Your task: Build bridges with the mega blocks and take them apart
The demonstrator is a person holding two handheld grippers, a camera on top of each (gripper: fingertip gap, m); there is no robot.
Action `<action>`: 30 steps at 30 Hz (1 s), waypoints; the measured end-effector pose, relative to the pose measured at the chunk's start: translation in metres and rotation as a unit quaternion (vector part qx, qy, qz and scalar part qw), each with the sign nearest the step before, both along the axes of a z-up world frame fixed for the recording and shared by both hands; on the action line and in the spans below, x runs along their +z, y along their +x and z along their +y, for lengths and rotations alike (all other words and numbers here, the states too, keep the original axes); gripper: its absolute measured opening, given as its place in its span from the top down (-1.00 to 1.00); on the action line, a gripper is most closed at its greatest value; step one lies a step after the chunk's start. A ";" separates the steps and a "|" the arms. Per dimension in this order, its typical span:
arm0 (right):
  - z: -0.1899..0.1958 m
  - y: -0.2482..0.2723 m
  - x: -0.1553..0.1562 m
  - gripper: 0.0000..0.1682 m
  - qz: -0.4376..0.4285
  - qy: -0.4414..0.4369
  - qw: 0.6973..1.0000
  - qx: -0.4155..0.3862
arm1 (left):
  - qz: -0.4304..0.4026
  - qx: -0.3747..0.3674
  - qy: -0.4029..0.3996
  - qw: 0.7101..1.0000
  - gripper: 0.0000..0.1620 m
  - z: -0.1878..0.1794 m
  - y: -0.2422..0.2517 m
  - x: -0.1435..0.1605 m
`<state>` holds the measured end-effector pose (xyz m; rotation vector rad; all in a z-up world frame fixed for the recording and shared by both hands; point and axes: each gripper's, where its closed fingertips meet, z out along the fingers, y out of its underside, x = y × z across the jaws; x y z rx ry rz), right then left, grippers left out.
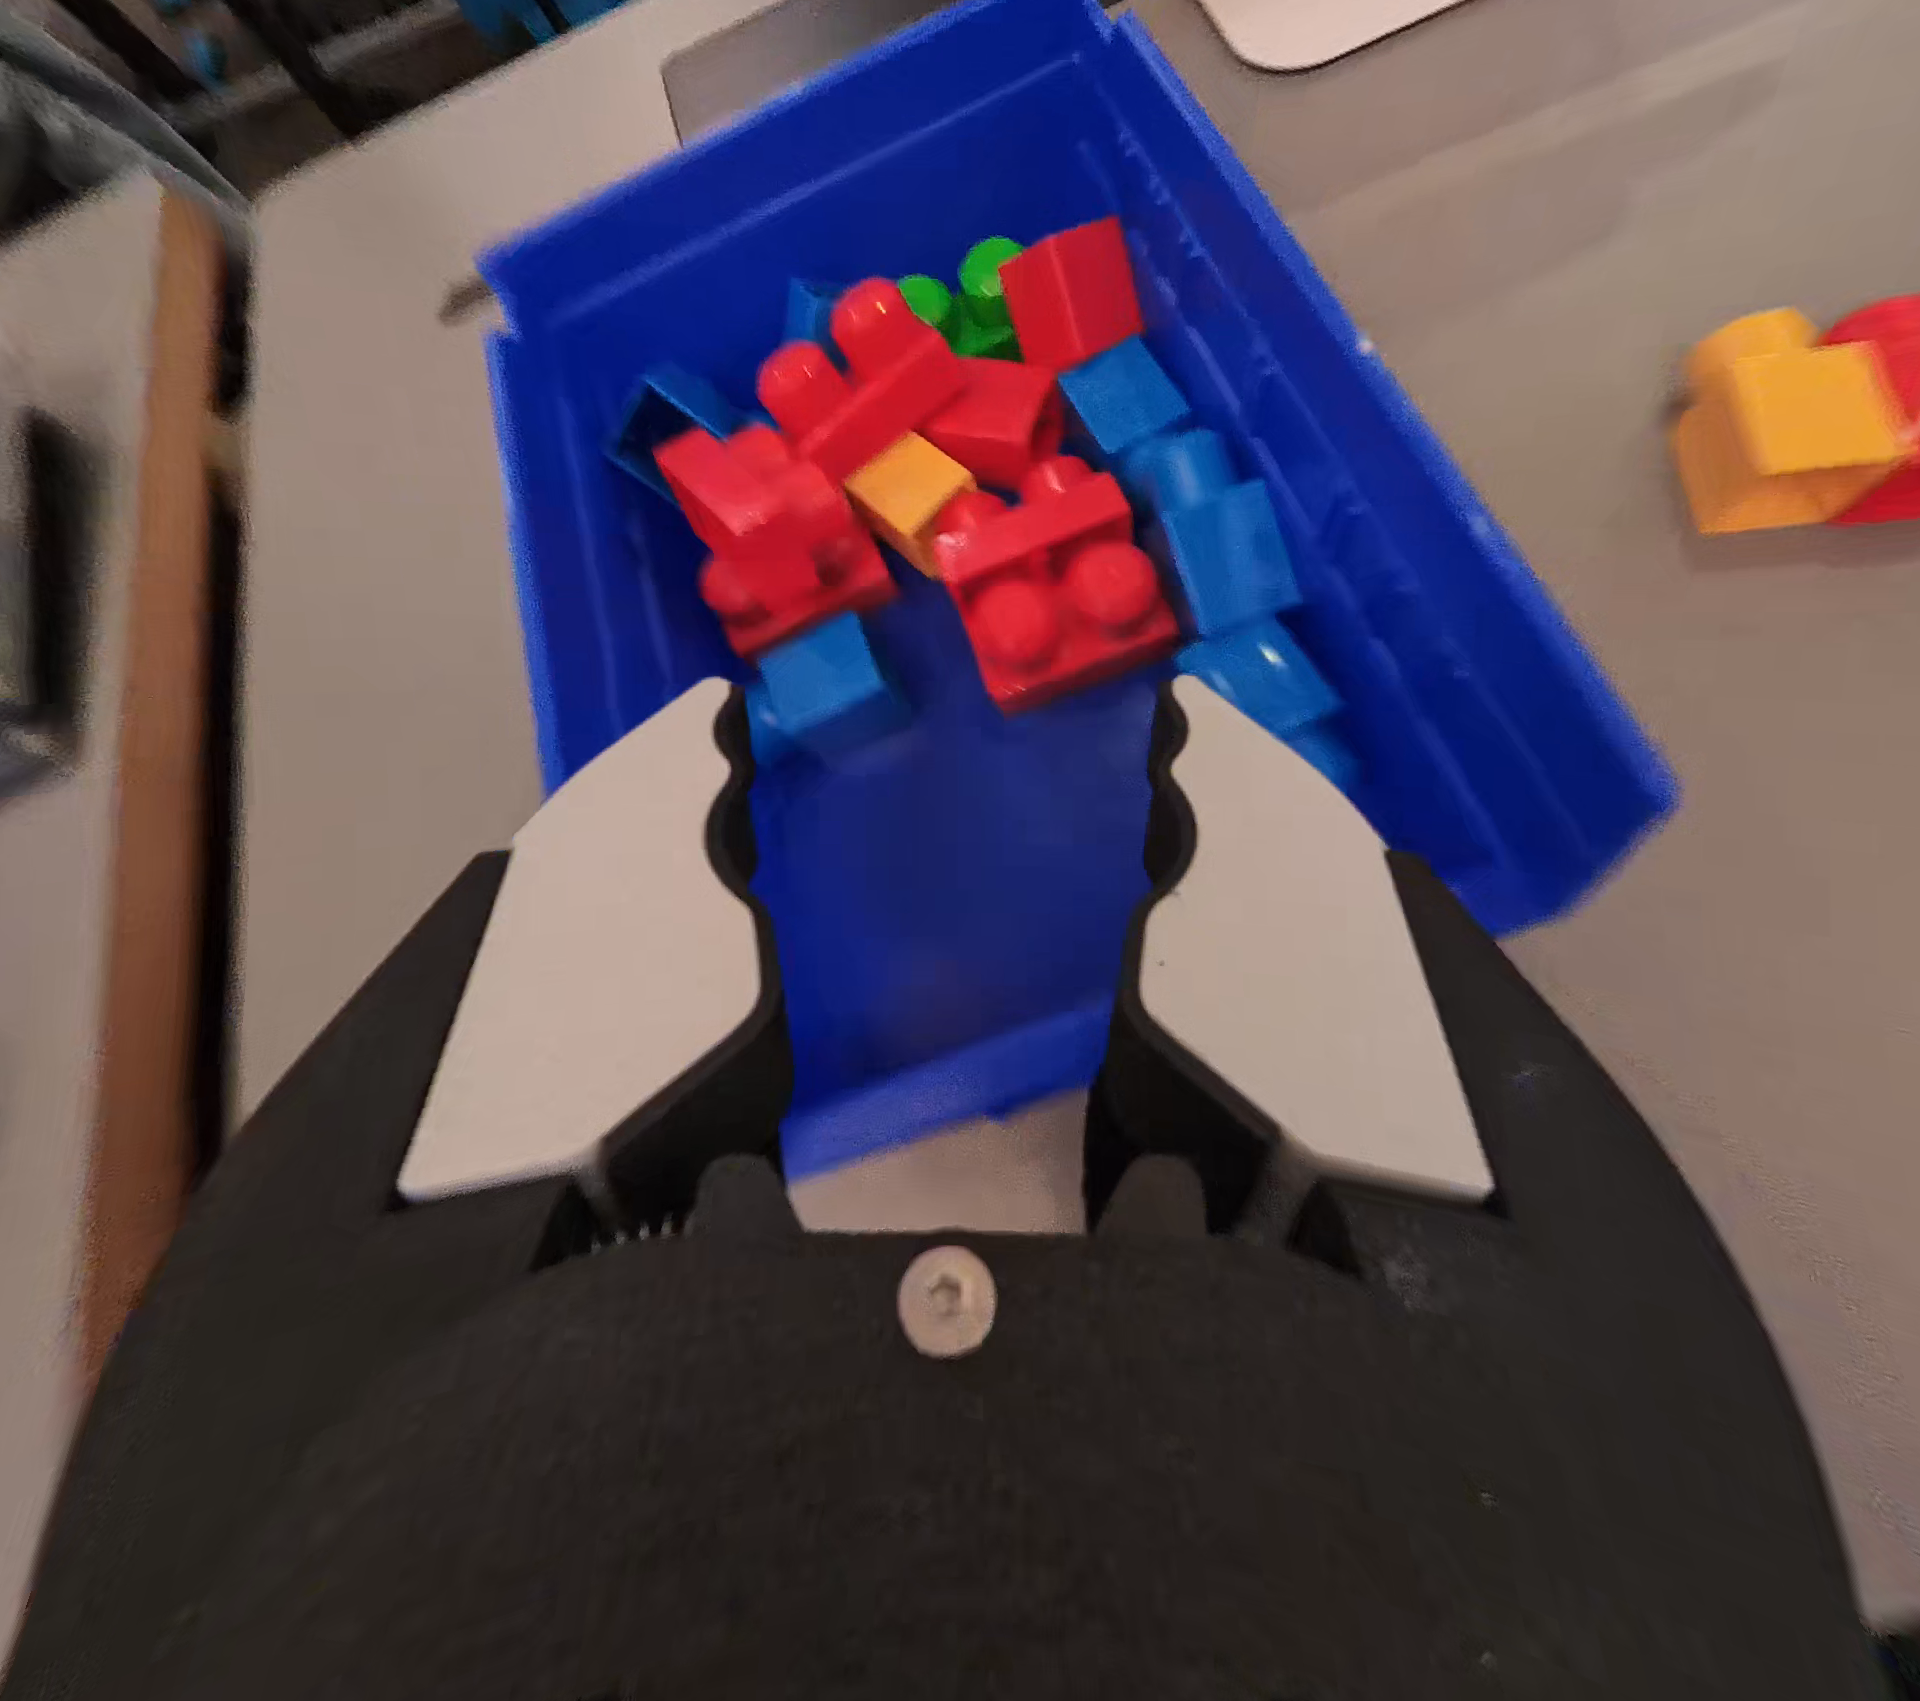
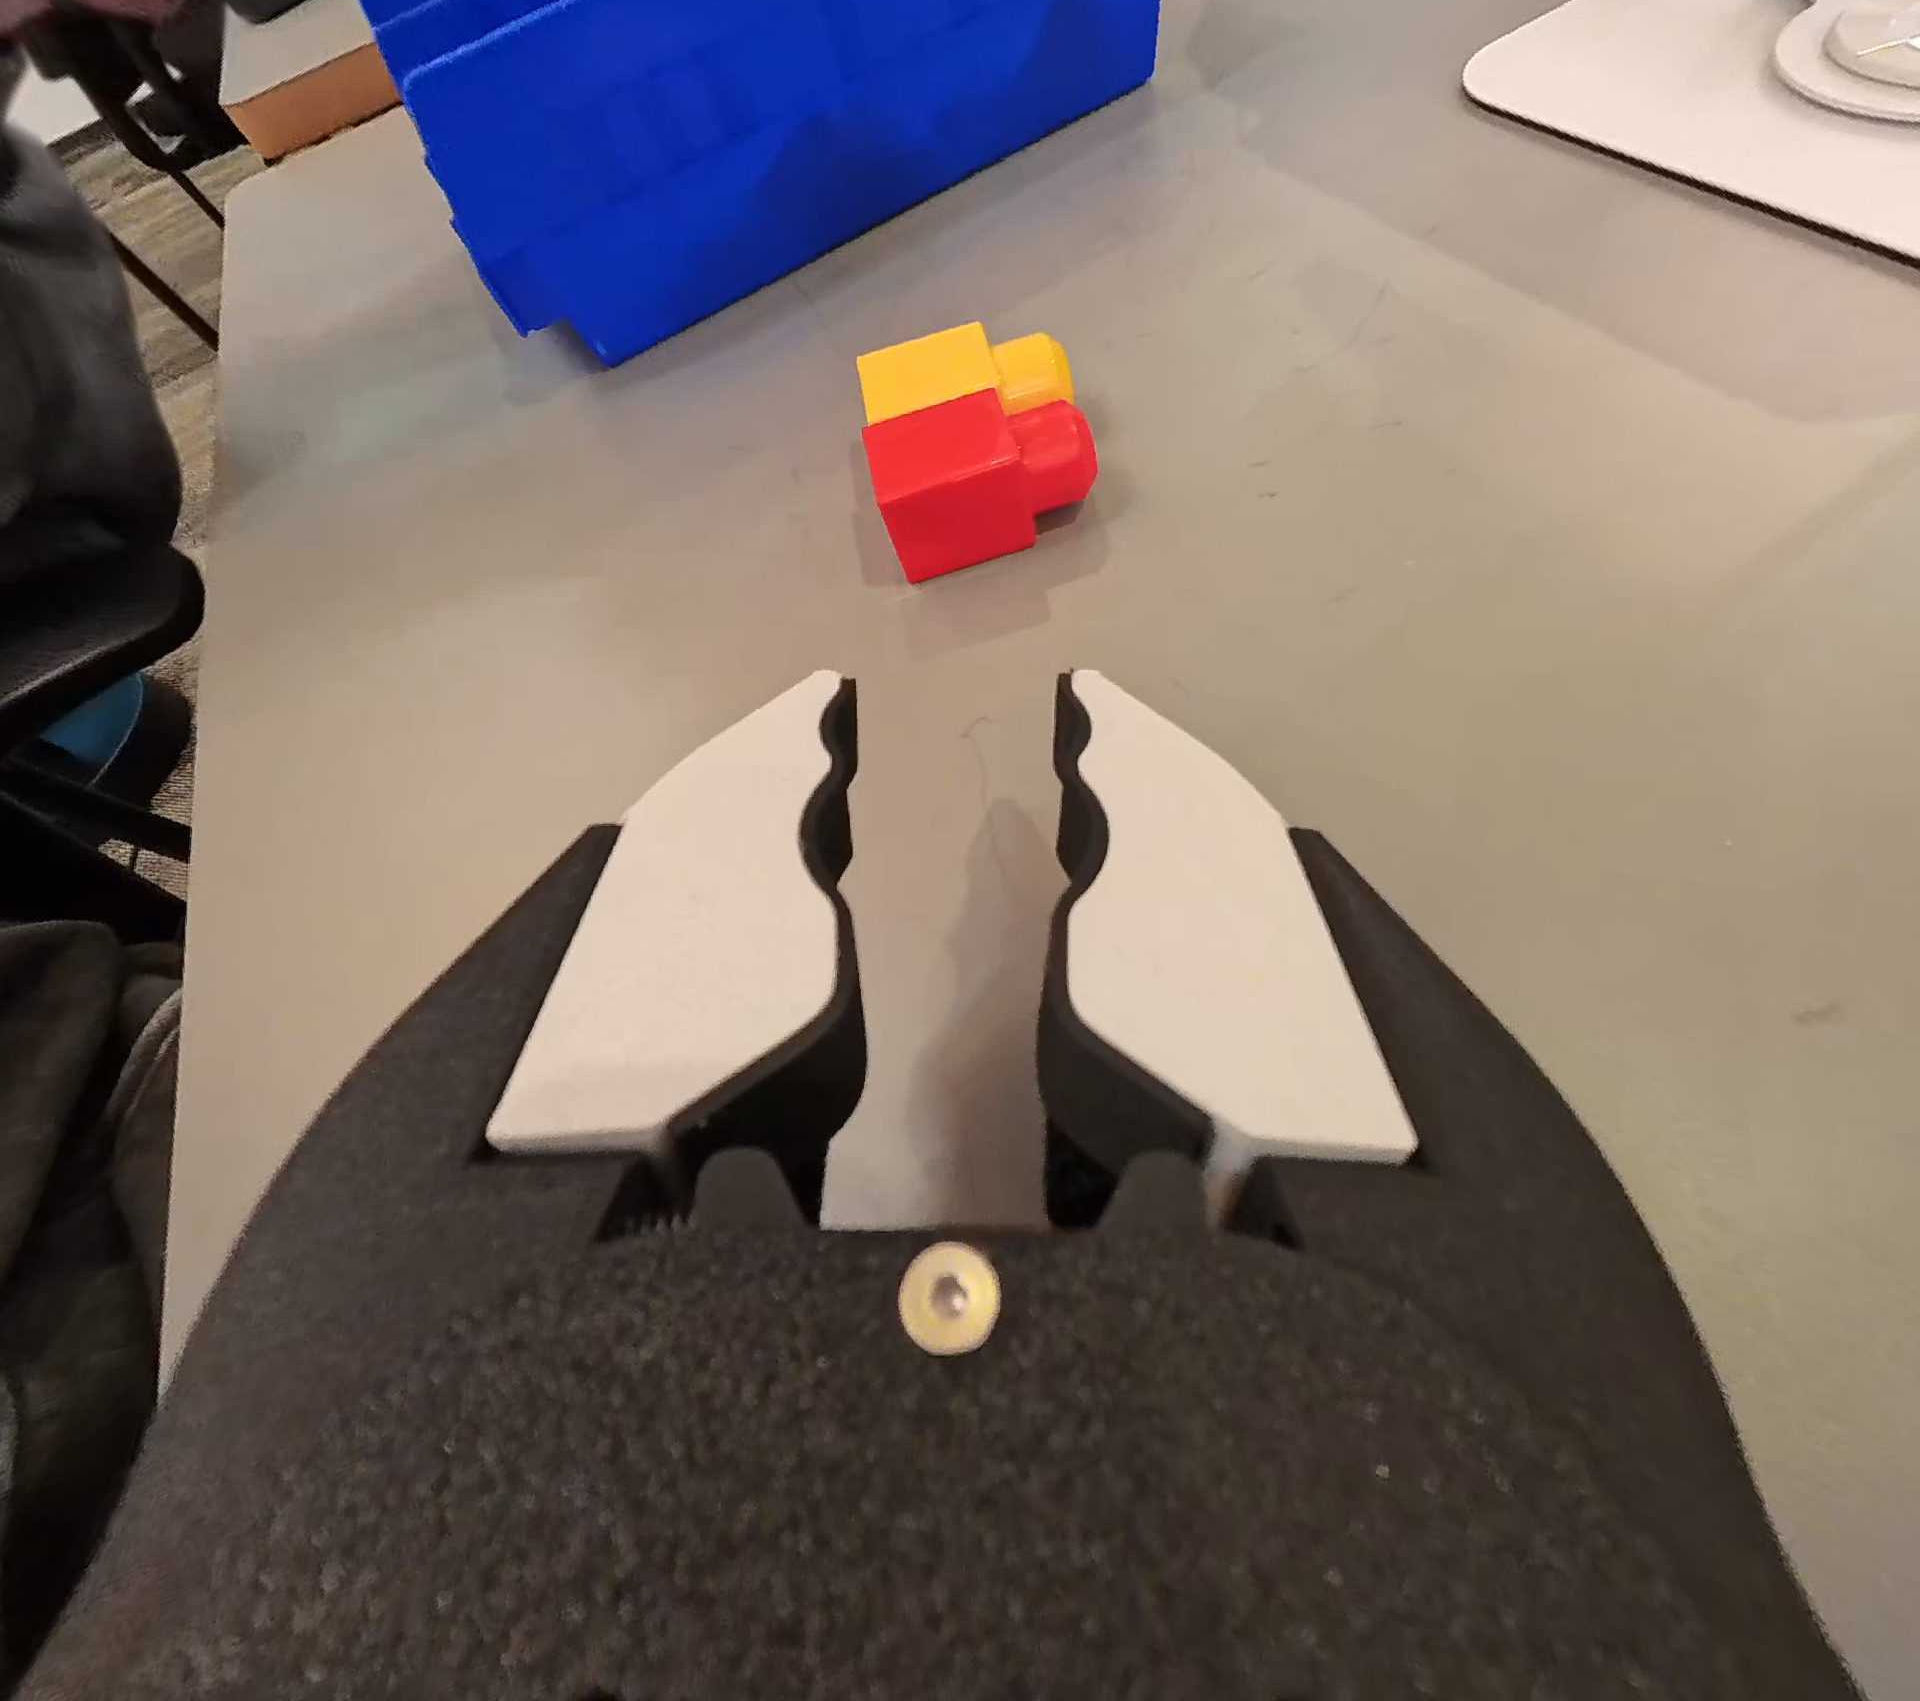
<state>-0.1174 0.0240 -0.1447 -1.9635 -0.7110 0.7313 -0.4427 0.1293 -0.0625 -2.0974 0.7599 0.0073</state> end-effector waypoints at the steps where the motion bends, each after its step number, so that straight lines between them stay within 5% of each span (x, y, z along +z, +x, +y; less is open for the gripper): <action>1: -0.001 0.000 0.000 0.57 0.000 0.000 1.000 0.001 | 0.042 -0.018 0.007 0.999 0.11 0.011 0.001 -0.002; 7: -0.004 -0.003 -0.001 0.57 -0.012 0.006 1.000 0.010 | 0.309 -0.088 -0.028 0.947 0.06 0.077 -0.018 -0.032; 12: -0.005 -0.004 -0.002 0.57 -0.018 0.006 1.000 0.013 | 0.422 -0.137 -0.064 0.894 0.06 0.101 -0.030 -0.064; 20: -0.006 -0.005 -0.003 0.57 -0.024 0.008 1.000 0.016 | 0.436 -0.100 -0.074 0.891 0.45 0.118 -0.041 -0.069; 30: -0.006 -0.005 0.000 0.57 -0.020 0.011 1.000 0.016 | 0.253 -0.092 0.005 0.963 0.52 0.068 -0.021 0.007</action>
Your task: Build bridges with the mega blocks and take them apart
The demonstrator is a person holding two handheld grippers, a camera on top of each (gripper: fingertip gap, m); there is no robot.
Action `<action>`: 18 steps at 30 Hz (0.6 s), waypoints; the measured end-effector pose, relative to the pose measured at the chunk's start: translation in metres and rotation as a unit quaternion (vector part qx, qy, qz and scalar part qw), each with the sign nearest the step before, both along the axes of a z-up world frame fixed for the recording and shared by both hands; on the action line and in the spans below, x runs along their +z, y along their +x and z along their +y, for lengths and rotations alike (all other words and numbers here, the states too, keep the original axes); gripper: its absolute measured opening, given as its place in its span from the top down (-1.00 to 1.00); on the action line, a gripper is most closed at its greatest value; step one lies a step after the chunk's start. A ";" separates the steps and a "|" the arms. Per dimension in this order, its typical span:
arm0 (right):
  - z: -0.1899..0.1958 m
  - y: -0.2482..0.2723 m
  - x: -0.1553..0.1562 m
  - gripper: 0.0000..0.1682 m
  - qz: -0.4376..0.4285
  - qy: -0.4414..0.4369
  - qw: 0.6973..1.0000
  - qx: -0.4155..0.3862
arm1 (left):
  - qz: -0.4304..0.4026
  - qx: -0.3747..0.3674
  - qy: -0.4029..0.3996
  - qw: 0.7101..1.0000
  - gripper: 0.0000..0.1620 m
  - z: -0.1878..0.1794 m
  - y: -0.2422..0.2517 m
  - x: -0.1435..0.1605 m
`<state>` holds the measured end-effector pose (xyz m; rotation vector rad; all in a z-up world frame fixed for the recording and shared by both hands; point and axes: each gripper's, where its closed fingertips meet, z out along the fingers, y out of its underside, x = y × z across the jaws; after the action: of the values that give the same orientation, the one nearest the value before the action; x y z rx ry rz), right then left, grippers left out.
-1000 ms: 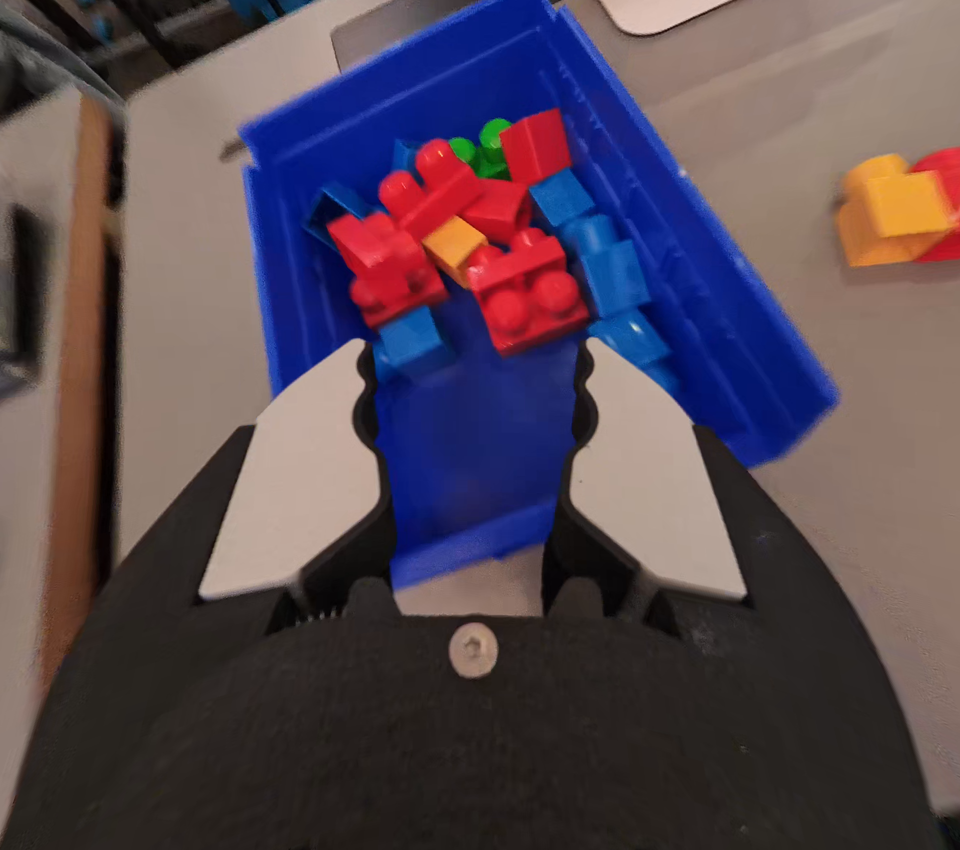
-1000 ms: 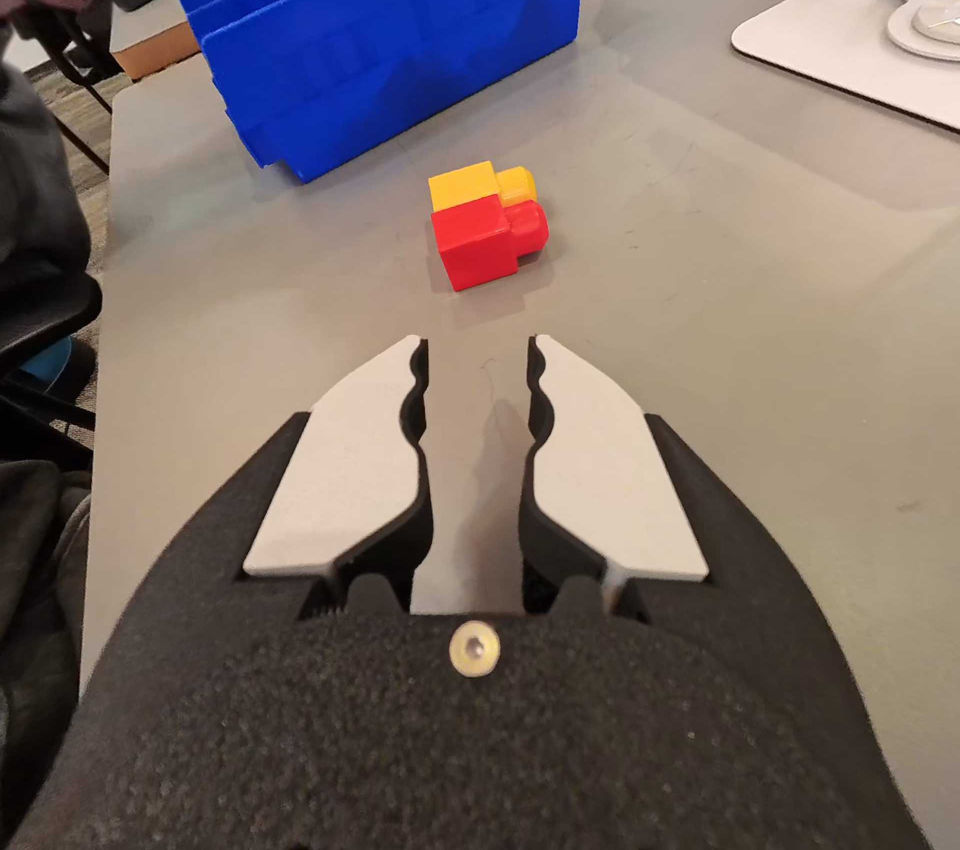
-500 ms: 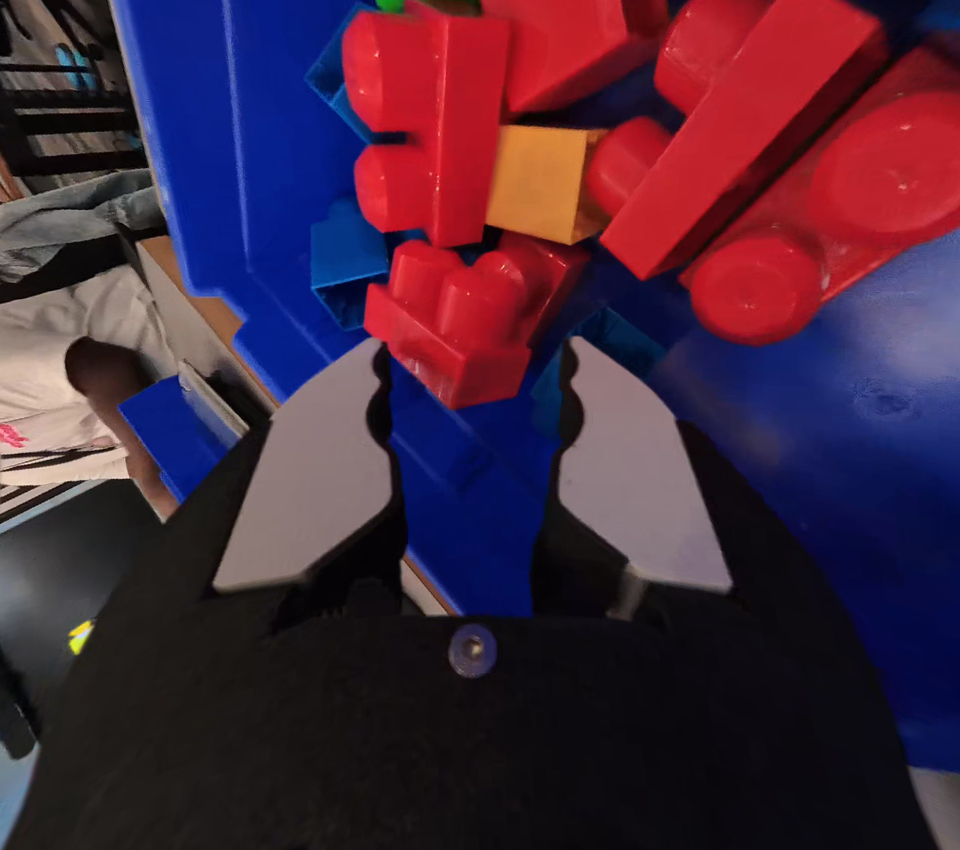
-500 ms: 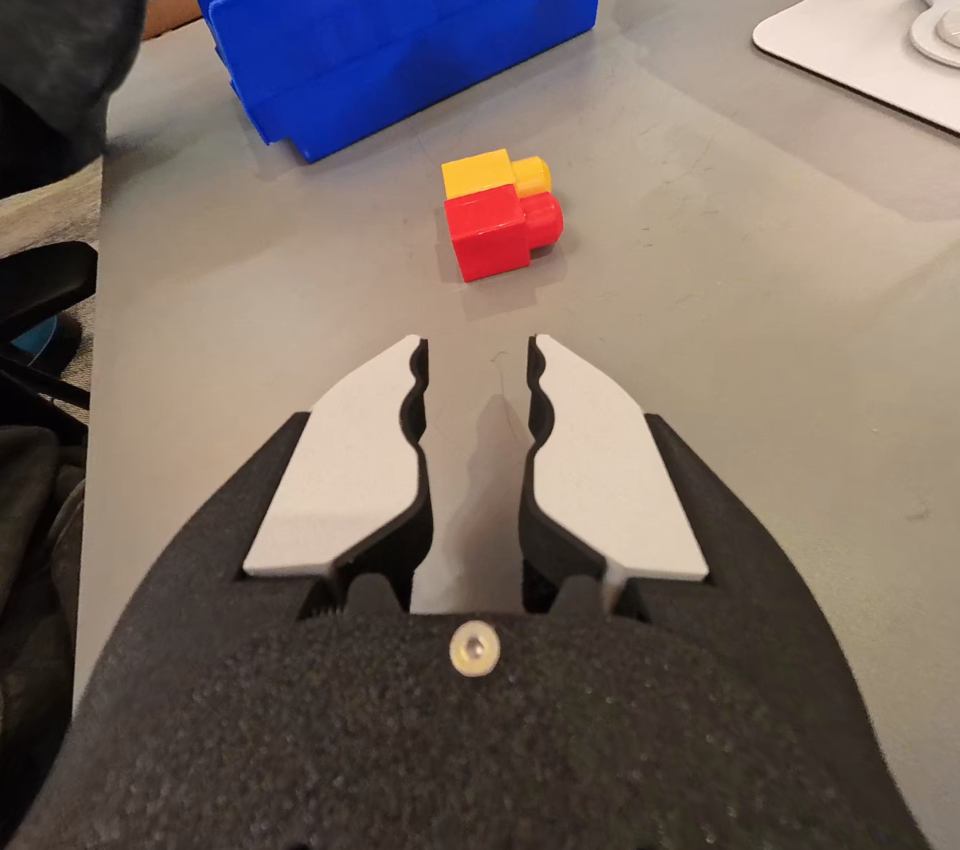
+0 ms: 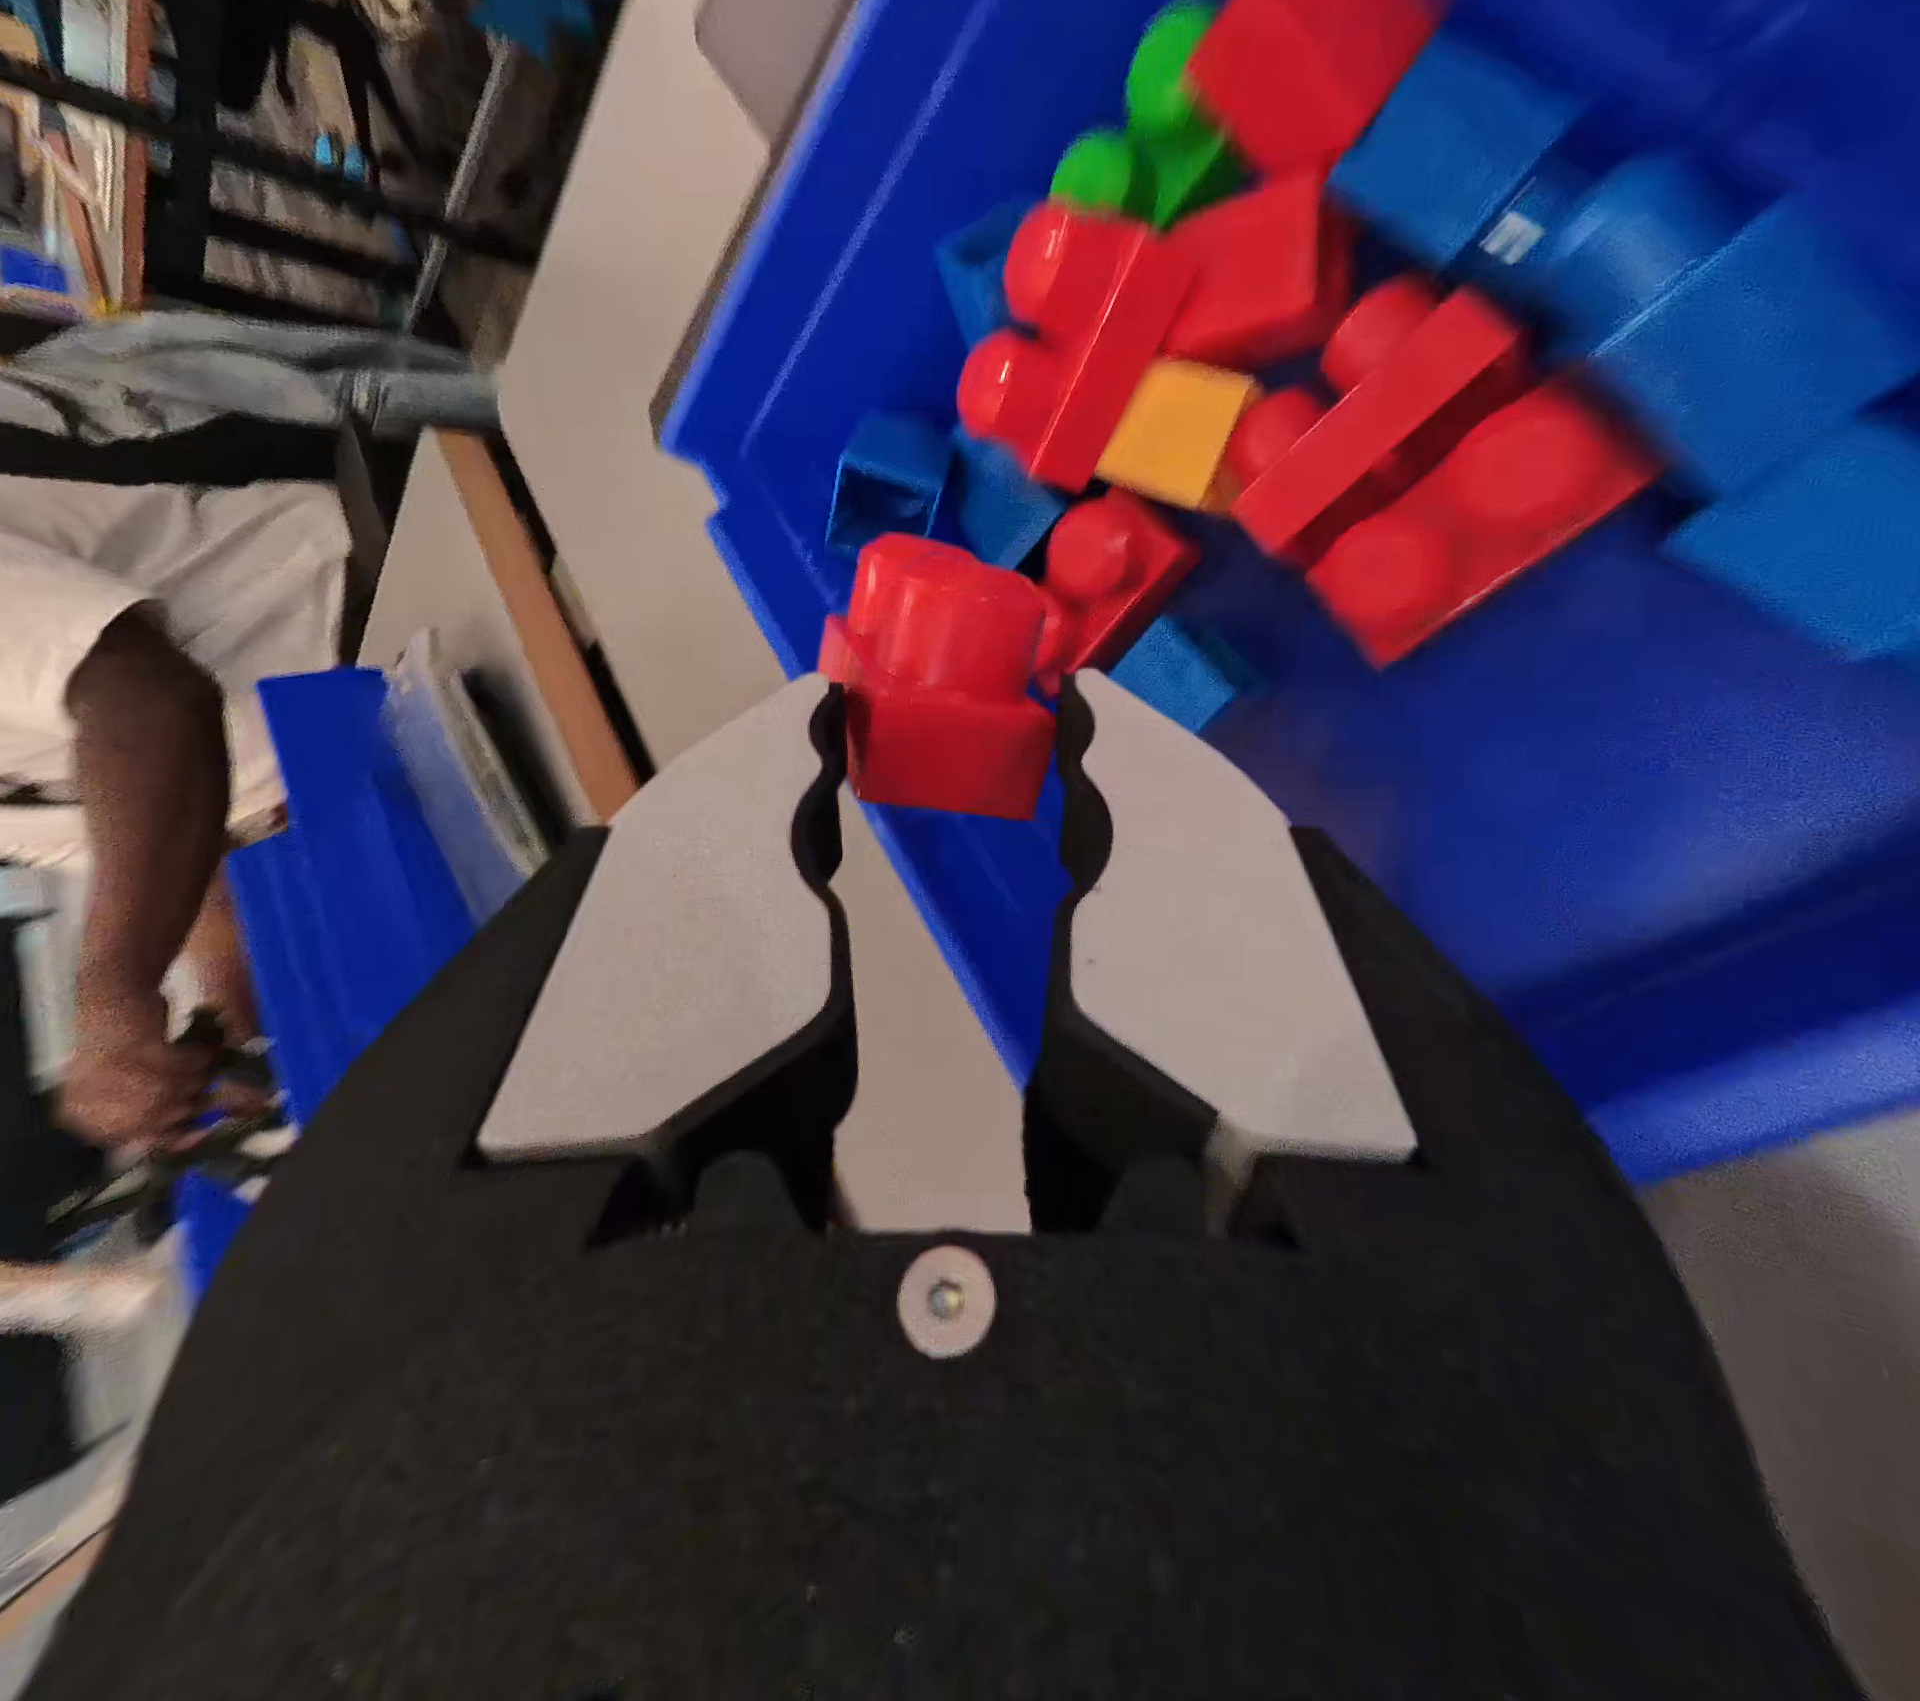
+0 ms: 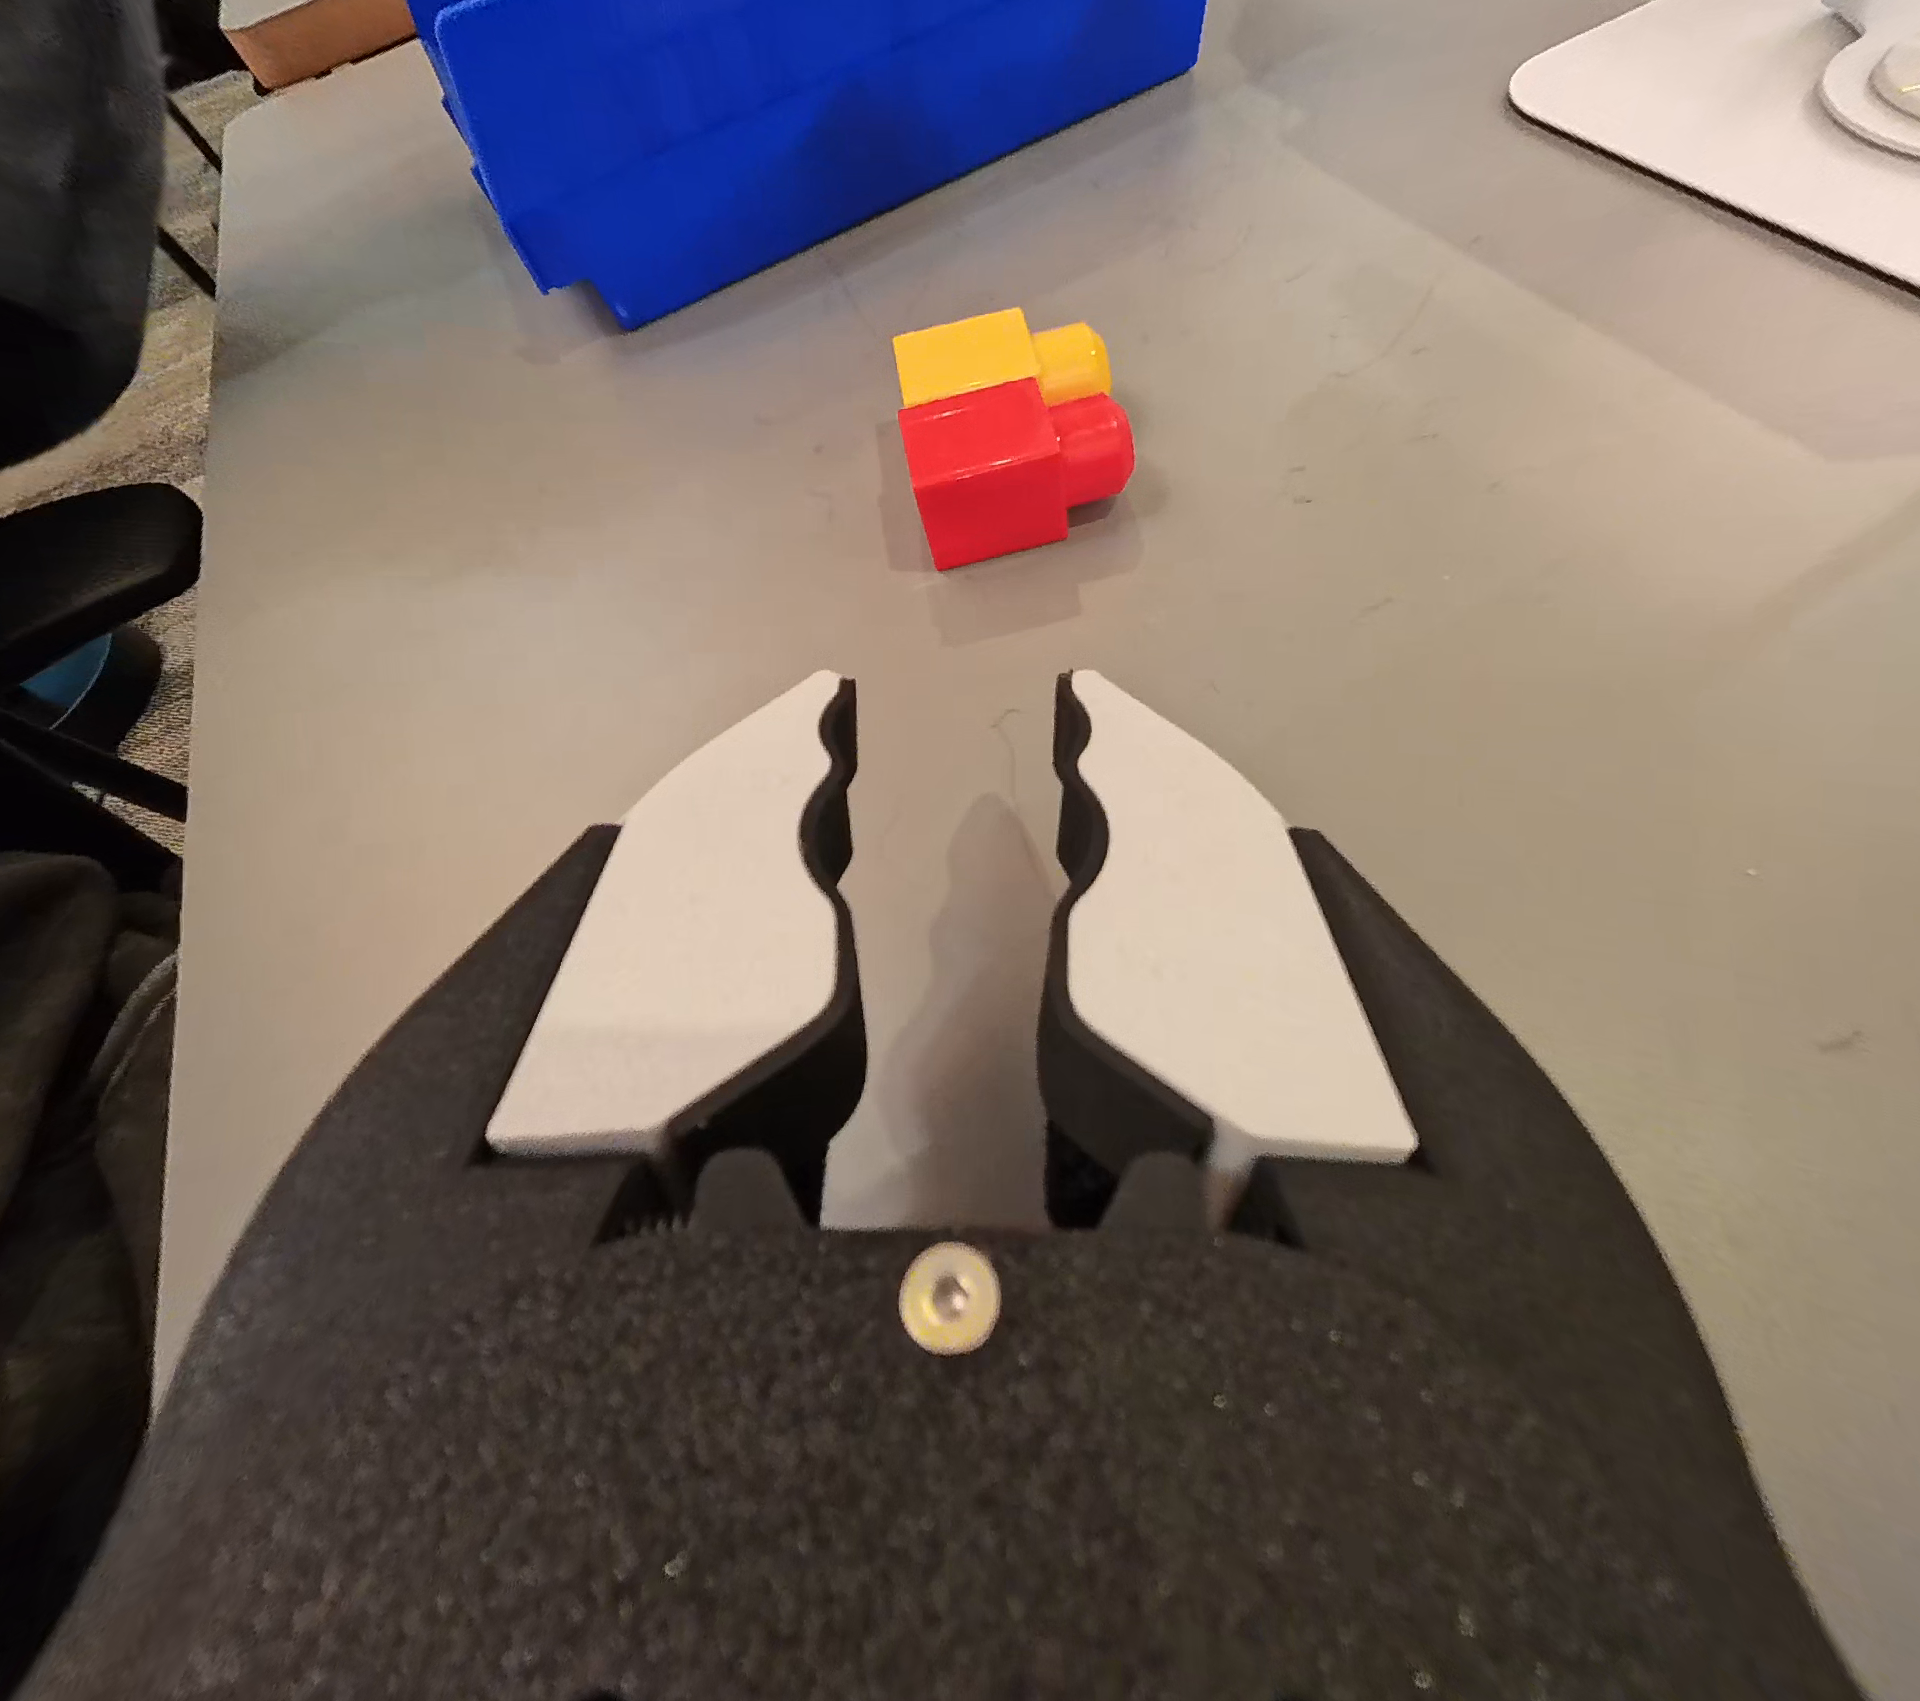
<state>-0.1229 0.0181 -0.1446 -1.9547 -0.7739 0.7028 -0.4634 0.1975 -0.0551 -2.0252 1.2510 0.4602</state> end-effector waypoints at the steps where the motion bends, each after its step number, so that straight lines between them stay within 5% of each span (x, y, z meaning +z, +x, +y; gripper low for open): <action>1: 0.000 0.000 0.001 0.57 0.003 -0.001 1.000 -0.001 | -0.041 -0.018 -0.002 0.999 0.53 -0.011 0.015 0.011; 5: 0.002 0.001 0.003 0.57 0.016 -0.005 1.000 -0.003 | -0.162 -0.109 -0.017 0.981 0.54 -0.049 0.097 0.045; 10: 0.004 0.002 0.003 0.57 0.022 -0.008 1.000 -0.007 | -0.163 -0.196 -0.032 0.967 0.54 -0.059 0.208 0.050; 18: -0.003 -0.001 0.005 0.57 0.023 -0.001 1.000 0.000 | -0.113 -0.219 -0.140 0.959 0.53 -0.043 0.340 -0.040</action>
<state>-0.1241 0.0155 -0.1392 -1.9332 -0.7463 0.7464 -0.1234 0.1542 -0.0948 -1.8738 1.6297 -0.1629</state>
